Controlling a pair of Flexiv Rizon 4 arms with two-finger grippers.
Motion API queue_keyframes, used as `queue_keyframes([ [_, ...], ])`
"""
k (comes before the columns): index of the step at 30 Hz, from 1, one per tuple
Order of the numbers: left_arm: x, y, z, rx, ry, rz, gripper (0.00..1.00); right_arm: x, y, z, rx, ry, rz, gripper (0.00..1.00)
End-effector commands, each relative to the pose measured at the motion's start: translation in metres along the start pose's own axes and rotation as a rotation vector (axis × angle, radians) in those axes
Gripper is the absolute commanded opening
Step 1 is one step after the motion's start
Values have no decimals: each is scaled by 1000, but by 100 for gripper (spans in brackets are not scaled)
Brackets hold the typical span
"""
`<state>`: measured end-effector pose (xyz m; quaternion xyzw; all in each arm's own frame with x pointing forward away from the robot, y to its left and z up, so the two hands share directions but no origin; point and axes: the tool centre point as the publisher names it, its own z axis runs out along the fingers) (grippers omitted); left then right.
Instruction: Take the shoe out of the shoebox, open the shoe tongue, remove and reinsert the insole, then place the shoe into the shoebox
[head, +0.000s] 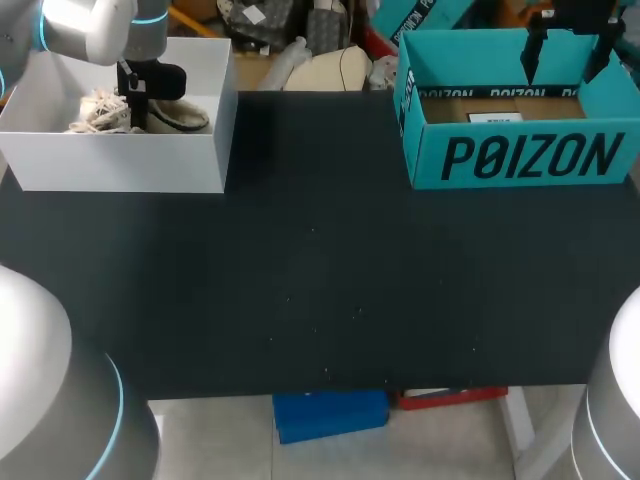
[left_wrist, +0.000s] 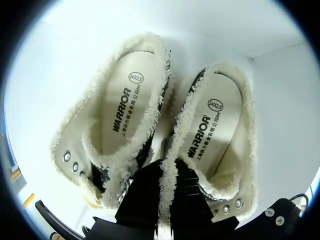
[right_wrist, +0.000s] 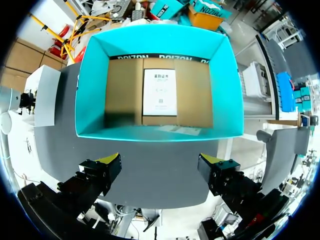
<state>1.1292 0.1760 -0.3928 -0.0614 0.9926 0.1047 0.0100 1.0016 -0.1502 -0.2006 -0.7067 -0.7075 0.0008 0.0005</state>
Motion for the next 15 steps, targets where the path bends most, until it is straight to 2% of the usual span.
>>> queue_keyframes([
  [1,4,7,-25,-4,-25,3,0,0,0,0,0,0,1,100],
  [7,-2,13,-58,-6,-17,-12,0,0,0,0,0,0,1,100],
  [15,-1,18,-123,-28,-37,16,0,0,0,0,0,0,1,100],
])
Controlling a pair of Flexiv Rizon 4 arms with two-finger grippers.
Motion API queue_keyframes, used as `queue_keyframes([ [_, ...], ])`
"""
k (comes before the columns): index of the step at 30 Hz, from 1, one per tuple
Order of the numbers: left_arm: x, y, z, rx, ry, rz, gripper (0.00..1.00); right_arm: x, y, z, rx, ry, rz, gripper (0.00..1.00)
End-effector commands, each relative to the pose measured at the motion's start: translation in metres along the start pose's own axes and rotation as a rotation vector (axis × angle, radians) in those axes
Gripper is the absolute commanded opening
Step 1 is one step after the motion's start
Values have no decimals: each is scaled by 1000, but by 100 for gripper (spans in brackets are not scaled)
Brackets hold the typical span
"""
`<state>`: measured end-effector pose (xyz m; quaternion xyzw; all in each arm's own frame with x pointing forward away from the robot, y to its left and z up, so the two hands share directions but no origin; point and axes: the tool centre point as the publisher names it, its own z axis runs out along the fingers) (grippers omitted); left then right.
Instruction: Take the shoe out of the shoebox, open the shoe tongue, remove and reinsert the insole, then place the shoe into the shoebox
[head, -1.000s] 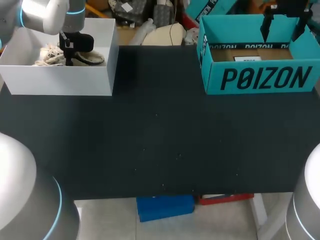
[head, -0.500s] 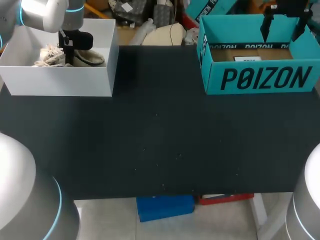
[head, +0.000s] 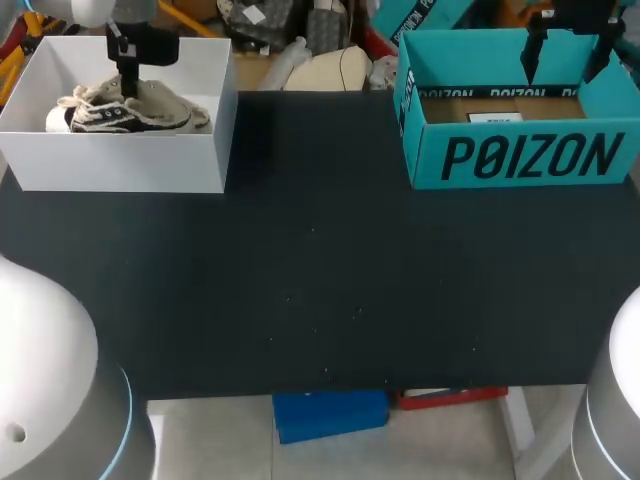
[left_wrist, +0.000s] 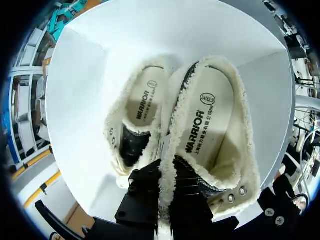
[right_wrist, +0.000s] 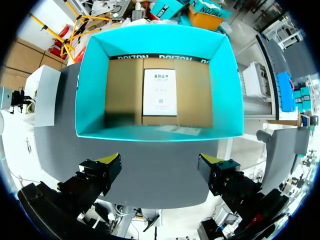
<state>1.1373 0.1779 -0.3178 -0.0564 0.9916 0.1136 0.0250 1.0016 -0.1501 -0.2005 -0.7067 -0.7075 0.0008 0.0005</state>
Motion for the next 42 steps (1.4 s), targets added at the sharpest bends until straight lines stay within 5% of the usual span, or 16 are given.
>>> queue_keyframes([
  [1,9,3,-59,-16,12,8,0,0,0,0,0,0,1,100],
  [11,38,-9,-144,60,30,-30,0,0,0,0,0,0,1,100],
  [20,101,-66,-194,127,-22,8,0,0,0,0,0,0,1,100],
  [32,187,-167,-195,129,-20,54,0,0,0,0,0,0,1,100],
  [42,253,-243,-168,34,25,79,0,0,0,0,0,0,1,100],
])
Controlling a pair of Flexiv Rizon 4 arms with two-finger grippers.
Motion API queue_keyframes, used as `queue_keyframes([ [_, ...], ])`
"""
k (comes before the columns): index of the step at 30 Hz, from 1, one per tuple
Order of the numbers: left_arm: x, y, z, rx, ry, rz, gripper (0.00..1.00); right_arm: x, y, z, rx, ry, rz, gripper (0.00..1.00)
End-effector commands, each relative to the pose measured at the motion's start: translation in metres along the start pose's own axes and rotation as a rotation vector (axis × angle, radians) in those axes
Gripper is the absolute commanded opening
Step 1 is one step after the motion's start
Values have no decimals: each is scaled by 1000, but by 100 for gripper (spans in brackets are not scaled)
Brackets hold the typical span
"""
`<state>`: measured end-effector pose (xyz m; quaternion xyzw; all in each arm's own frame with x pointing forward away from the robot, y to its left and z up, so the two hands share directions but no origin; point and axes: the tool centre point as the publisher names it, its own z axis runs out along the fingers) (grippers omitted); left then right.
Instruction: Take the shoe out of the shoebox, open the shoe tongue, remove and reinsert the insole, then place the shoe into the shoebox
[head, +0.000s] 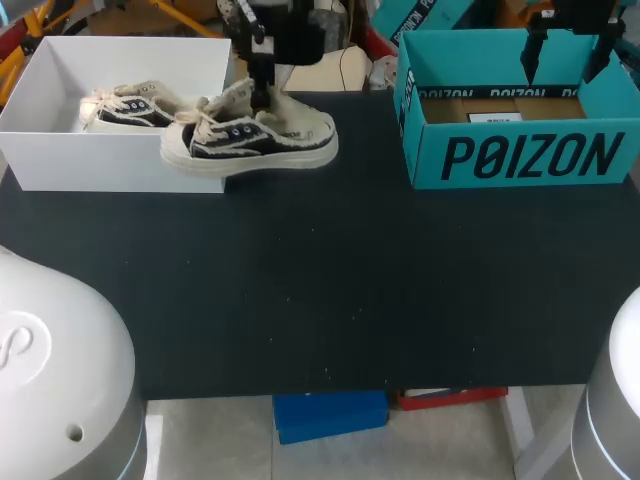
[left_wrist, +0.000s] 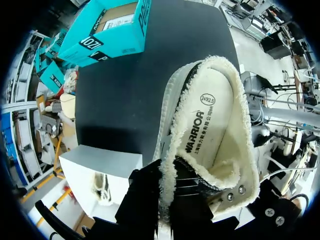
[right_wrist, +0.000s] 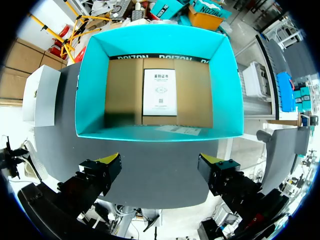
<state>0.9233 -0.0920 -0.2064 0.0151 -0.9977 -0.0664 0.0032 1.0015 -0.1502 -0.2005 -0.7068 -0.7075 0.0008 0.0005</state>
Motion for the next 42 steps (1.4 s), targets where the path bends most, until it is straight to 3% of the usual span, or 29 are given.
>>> queue_keyframes([
  [1,18,-35,17,-67,-19,-13,0,0,0,0,0,0,0,100],
  [13,68,-80,94,-84,48,24,0,0,0,0,0,0,0,100],
  [21,84,-96,136,-100,61,76,0,0,0,0,0,0,0,100],
  [30,92,-99,178,-84,86,126,0,0,0,0,0,0,0,100],
  [31,93,-99,180,-78,96,133,10,0,0,0,0,0,0,100],
  [32,93,-99,181,-71,99,136,46,0,0,0,0,0,0,100],
  [33,93,-99,181,-70,91,140,100,0,0,0,0,0,0,100],
  [37,92,-94,162,22,71,149,100,0,0,0,0,0,0,100],
  [42,89,-86,123,176,55,190,100,0,0,0,0,0,0,100],
])
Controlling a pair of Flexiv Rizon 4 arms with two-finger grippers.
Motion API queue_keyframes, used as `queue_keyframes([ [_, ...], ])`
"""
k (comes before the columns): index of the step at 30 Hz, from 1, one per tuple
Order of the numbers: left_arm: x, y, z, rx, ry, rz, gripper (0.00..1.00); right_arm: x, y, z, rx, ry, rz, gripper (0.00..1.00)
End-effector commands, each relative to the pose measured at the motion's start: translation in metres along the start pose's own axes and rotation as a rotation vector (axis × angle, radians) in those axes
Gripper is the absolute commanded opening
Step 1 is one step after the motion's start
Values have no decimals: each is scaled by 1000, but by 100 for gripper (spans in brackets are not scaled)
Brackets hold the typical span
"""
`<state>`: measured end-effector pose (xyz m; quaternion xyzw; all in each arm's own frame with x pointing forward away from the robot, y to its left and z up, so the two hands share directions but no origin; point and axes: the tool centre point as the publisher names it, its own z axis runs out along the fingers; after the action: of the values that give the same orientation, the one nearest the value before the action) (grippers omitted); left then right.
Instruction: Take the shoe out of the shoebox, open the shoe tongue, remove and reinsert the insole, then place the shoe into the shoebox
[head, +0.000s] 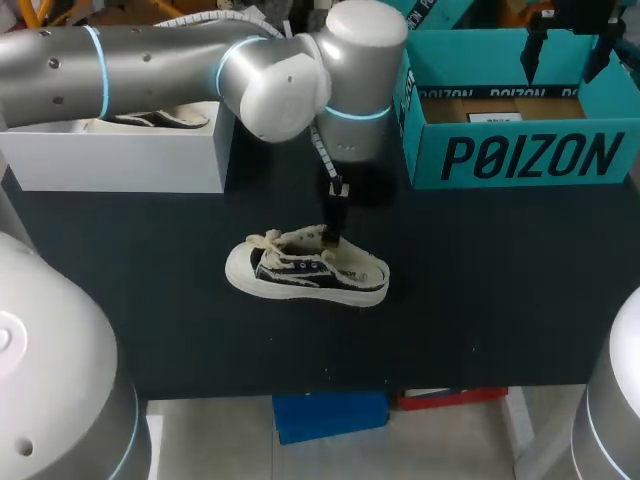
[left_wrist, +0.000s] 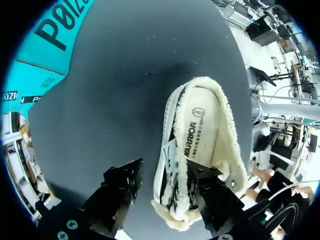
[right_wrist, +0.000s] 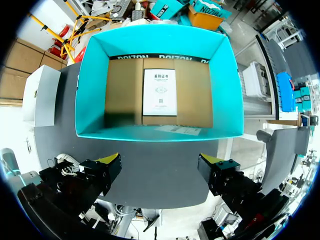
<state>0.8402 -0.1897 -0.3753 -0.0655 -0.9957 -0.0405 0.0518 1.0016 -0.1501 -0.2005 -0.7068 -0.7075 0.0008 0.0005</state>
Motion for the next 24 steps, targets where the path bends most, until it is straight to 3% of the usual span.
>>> queue_keyframes([
  [1,11,31,-40,146,-40,29,100,0,0,0,0,0,0,100],
  [8,20,61,-79,393,21,95,100,0,0,0,0,0,0,100],
  [14,35,98,-79,580,129,172,100,0,0,0,0,0,0,100],
  [15,37,106,-76,579,128,185,100,0,0,0,0,0,0,100],
  [24,37,106,-76,579,128,185,100,0,0,0,0,0,0,100],
])
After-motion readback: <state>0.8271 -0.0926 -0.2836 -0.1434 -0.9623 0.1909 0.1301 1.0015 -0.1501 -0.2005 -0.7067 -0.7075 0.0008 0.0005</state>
